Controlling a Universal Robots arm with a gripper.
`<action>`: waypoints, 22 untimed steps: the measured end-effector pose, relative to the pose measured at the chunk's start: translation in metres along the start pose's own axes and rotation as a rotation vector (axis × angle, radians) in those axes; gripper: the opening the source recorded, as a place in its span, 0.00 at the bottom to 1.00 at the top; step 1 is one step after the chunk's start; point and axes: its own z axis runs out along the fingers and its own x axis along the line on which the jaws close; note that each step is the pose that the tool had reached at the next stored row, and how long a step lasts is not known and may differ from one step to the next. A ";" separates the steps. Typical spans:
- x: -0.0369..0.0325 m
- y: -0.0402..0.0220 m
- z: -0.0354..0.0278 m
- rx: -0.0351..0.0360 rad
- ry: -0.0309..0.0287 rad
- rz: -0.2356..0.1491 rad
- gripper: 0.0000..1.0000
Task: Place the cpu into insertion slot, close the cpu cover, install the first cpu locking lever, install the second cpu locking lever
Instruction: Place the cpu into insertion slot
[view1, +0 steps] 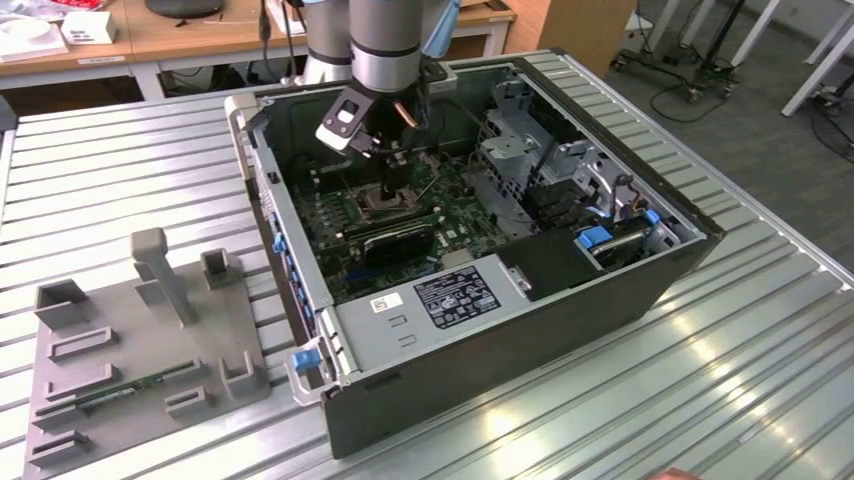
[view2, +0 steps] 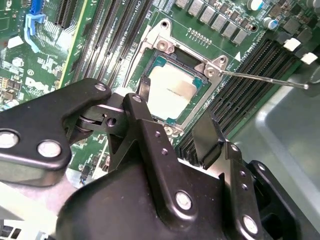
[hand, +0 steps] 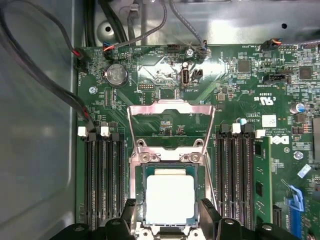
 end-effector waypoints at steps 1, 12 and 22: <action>0.0000 0.0001 -0.0012 0.0000 0.0000 0.000 0.61; 0.0001 0.0009 -0.0020 0.0001 0.0000 0.000 0.61; 0.0001 0.0011 -0.0020 0.0000 0.0000 0.000 0.61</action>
